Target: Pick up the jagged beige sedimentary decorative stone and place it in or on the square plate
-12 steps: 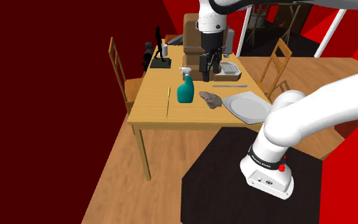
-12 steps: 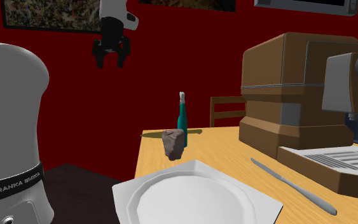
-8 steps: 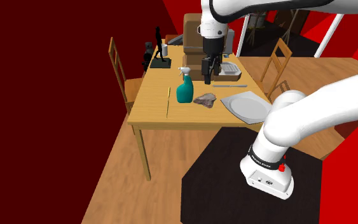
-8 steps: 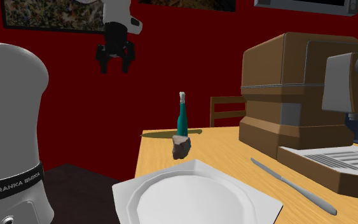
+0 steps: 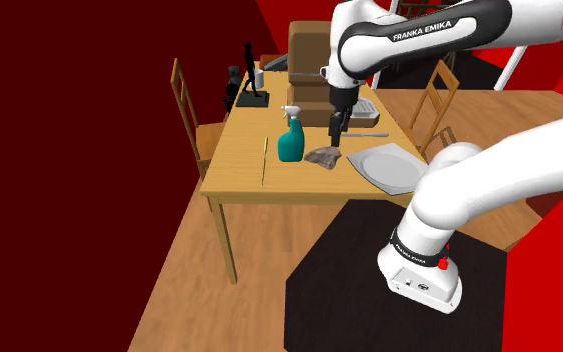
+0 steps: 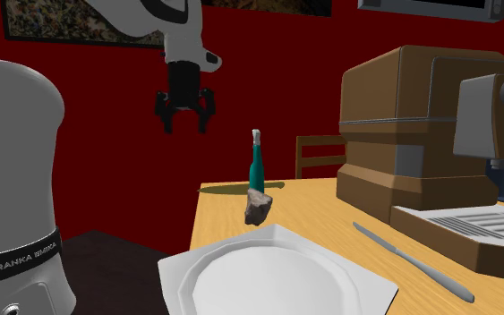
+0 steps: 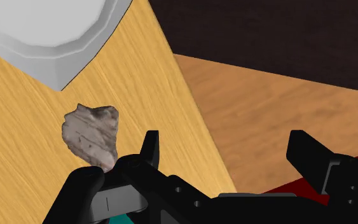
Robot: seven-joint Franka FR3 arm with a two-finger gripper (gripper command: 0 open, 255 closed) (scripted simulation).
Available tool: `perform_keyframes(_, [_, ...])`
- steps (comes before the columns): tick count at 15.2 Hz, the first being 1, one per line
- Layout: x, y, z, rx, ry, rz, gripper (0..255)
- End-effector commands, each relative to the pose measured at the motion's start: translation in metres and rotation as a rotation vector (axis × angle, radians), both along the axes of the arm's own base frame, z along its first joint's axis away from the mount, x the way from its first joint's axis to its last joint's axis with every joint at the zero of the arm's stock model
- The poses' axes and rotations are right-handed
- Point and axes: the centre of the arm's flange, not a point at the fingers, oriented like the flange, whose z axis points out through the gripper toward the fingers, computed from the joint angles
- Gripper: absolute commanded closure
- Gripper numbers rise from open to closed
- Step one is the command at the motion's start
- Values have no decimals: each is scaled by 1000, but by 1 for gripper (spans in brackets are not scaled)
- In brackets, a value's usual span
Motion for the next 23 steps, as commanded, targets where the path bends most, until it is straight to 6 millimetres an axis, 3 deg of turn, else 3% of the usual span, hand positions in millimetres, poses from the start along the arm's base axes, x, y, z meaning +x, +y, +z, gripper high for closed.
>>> perform_keyframes(1, [-1,-16,-19,-8,-17,25,0])
perform_keyframes(13, [18,-119,-128,-50,-101,157,0])
perform_keyframes(23, [21,-127,-173,-52,-105,163,0])
